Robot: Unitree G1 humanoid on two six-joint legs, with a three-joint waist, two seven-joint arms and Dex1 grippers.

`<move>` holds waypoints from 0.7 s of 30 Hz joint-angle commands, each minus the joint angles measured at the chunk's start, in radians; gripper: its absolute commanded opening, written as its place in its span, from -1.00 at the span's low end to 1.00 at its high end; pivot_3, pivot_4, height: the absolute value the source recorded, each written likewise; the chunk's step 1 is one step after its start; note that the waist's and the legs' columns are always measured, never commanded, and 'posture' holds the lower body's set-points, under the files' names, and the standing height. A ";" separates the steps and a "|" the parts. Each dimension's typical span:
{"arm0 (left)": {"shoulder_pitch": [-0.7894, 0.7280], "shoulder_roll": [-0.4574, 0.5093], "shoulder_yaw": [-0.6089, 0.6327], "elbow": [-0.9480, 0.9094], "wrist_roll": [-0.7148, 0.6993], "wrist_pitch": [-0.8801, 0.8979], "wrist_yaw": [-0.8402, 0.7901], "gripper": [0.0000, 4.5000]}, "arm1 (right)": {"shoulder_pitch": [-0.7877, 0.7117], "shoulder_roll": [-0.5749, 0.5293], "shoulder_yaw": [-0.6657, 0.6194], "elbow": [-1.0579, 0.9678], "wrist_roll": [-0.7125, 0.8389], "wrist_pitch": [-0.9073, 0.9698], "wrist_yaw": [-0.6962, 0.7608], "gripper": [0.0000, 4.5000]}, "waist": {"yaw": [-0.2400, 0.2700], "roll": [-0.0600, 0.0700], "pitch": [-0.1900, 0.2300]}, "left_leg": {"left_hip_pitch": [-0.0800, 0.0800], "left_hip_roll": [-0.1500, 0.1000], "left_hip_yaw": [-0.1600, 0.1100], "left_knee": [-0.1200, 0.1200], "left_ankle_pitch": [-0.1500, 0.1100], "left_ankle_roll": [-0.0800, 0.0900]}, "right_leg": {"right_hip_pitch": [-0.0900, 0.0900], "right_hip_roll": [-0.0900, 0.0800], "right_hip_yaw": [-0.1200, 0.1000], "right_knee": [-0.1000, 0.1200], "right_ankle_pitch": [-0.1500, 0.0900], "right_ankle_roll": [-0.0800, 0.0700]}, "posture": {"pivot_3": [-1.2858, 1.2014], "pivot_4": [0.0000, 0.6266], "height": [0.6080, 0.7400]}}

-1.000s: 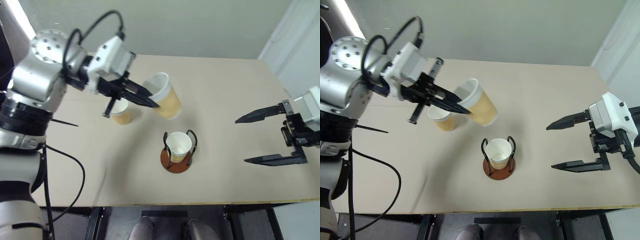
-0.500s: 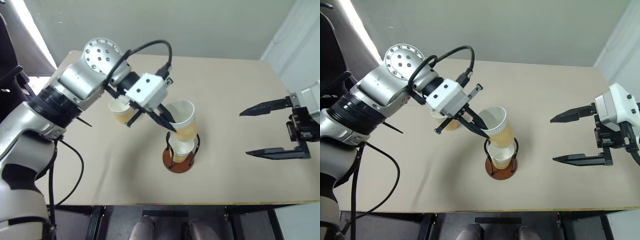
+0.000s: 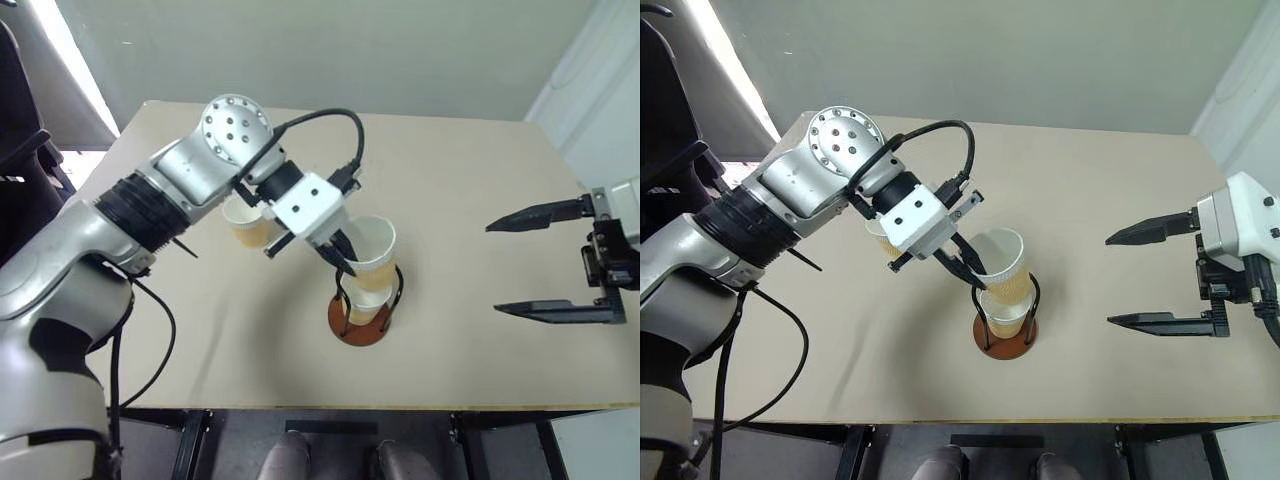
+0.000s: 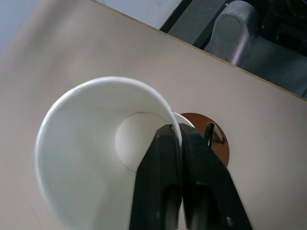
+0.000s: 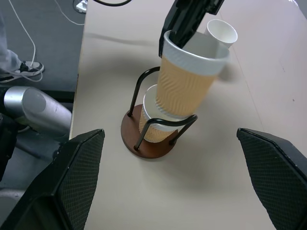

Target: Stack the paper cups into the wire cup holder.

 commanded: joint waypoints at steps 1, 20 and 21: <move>-0.030 0.005 0.006 -0.013 -0.016 -0.004 -0.034 -0.37 | -0.003 -0.013 -0.043 -0.012 0.012 -0.003 -0.013 1.00 | 0.000 0.000 0.000 | 0.000 0.000 0.000 0.000 0.000 0.000 | 0.000 0.000 0.000 0.000 0.000 0.000 | 0.03 -0.52 1.00; 0.022 0.086 0.391 0.447 0.342 0.028 0.018 1.00 | -0.145 0.029 0.156 0.112 -0.049 -0.113 0.004 1.00 | -0.023 0.001 -0.001 | 0.002 0.001 0.005 0.000 -0.001 0.001 | -0.003 0.001 0.005 0.001 0.000 0.001 | 0.03 -0.52 1.00; 0.045 0.126 0.417 0.454 0.373 0.030 0.018 1.00 | -0.158 0.035 0.171 0.123 -0.054 -0.121 0.011 1.00 | -0.032 0.002 -0.001 | 0.001 0.002 0.007 -0.001 -0.001 0.002 | -0.004 0.001 0.006 0.001 0.000 0.001 | 0.03 -0.52 1.00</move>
